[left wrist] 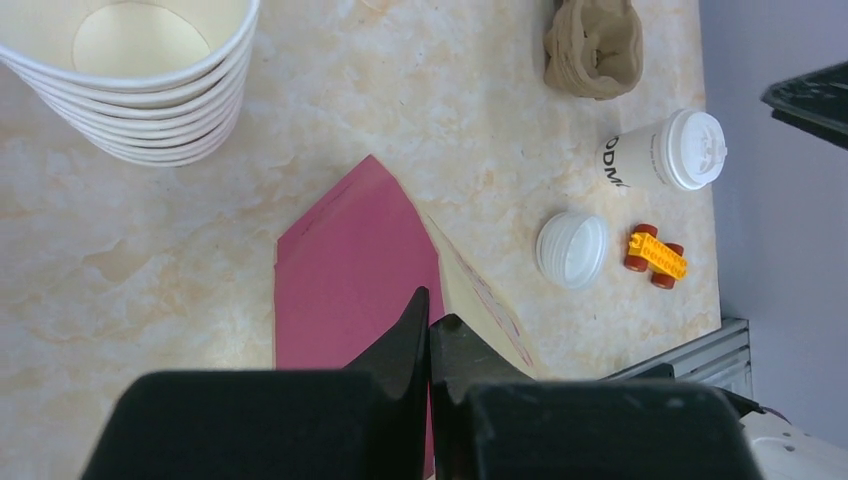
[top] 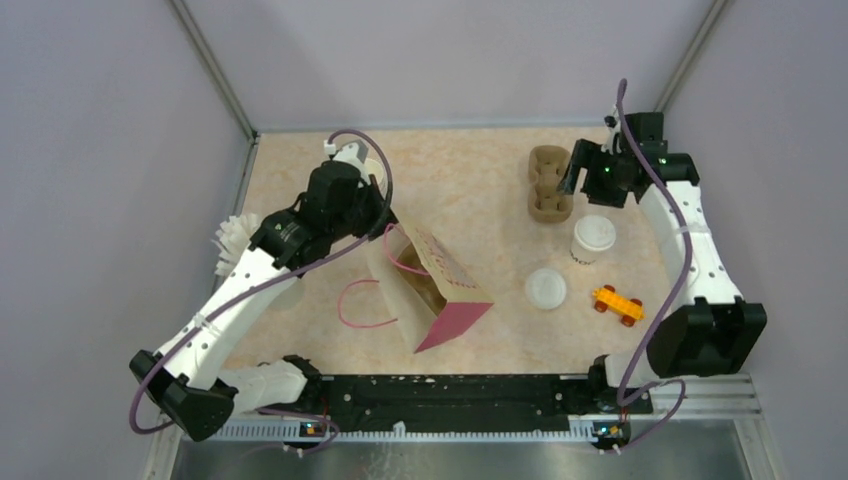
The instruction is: Pack the takeout coffee
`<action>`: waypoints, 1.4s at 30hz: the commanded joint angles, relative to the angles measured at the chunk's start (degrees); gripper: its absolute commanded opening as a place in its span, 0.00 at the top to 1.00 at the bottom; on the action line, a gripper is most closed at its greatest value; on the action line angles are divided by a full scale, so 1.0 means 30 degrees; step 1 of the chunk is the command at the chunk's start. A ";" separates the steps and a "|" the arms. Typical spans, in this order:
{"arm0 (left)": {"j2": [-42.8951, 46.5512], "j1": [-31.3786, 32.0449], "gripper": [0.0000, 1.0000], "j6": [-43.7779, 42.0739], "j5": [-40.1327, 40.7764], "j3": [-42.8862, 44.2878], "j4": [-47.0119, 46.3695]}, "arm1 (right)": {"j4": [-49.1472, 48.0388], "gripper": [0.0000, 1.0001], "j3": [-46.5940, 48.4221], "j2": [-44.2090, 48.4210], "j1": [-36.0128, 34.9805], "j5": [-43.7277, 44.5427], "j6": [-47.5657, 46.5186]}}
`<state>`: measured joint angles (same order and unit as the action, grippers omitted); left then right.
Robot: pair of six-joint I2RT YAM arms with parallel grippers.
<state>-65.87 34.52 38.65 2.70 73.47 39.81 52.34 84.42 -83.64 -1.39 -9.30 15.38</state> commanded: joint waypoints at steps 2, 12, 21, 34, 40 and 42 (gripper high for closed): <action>-0.1358 -0.0025 1.00 -0.0737 0.1370 0.3500 0.1199 | 0.1053 0.25 0.1754 0.3537 -0.1768 -0.4188 0.1890; -0.4447 -0.0041 1.00 -0.0270 0.2743 0.7978 0.3509 | 0.1140 0.32 -0.0370 0.8028 -0.5367 -0.5264 0.9582; -0.7442 -0.0022 0.96 -0.2460 0.2636 1.1911 0.6281 | 0.1493 0.34 -0.1683 0.8489 -0.9138 -0.2980 1.1033; -0.8257 -0.0002 0.94 -0.1461 0.1924 1.1179 0.6125 | 0.0453 0.34 -0.0533 0.7711 -1.6965 0.3431 1.5991; -0.8346 0.0016 0.93 -0.1430 0.1737 1.1163 0.6107 | 0.0934 0.36 0.0843 0.5777 -1.7575 0.4946 1.5642; -0.8287 0.0019 0.93 -0.1404 0.1722 1.1164 0.6164 | 0.1111 0.38 0.1122 0.5242 -1.8049 0.5552 1.6139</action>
<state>-90.80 34.52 33.56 8.58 106.80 59.99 55.96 83.83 -65.58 -53.34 1.30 61.10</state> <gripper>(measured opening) 0.068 0.640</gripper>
